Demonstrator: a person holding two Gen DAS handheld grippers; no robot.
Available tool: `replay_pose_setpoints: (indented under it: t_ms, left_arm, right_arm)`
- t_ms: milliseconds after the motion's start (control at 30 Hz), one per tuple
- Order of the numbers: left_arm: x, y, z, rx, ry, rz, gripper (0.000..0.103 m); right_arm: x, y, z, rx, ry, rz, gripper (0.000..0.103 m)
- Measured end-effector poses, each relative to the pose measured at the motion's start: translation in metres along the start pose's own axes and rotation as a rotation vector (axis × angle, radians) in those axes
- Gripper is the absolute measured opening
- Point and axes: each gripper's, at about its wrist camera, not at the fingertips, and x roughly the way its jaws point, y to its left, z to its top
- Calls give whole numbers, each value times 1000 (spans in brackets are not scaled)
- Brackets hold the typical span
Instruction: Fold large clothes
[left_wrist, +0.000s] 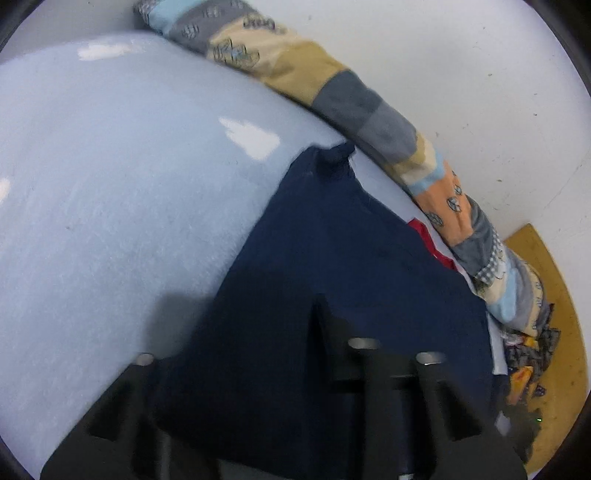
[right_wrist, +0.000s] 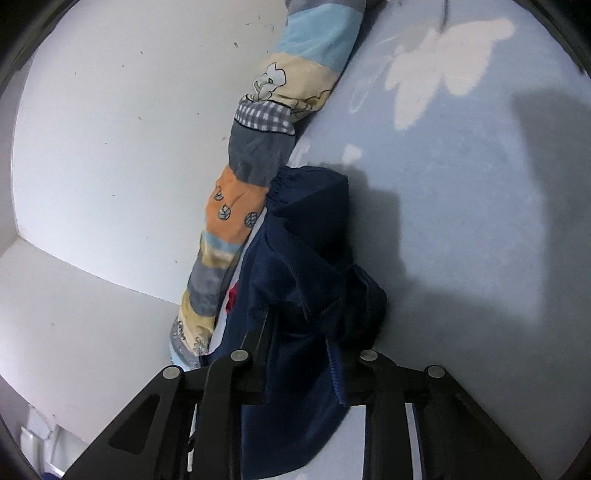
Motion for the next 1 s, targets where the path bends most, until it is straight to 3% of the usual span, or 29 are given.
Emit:
replay_pose_setpoints:
  t_ms: [33,200,300,400,500,567,633,733,767,933,1000]
  left_arm:
    - [-2,3,1,-22,-8,-23,23]
    - [-5,-1,-1,-10,-7,3,23]
    - [-5,2,-1,-35,0,-10,23]
    - [-4,-2,-3,-22,-6,-2,24]
    - [-4,0,-2,-33,-2,-6,25]
    - [-3,2,-2,-38,3,-12,25]
    - [-3,3,-1,-39,6,-16,25]
    - [-2,4,-1,-40,9,-17,27]
    - [-2,5,-1,-42,10,-19,27]
    - [-1,6,1,-39,18,-29,28]
    - [0,7,1,-49,17,-31,28]
  right_arm:
    - [-1,0,0,7,-5,-5,18]
    - [-11,6,0,57,-5,-48,16]
    - [-21,6,-2,79,-20,-55,24]
    - [-32,-3,-6,178,-43,-35,46]
    - [-48,-9,-7,256,-104,-52,48]
    - [-59,-13,-7,307,-143,-83,51]
    - [-63,-12,-6,303,-128,-211,52]
    - [-67,-1,2,187,-175,-332,52]
    - [-67,-2,7,169,-193,-337,52]
    - [-47,-22,21,201,-95,-60,60]
    - [-43,-16,19,261,-1,82,60]
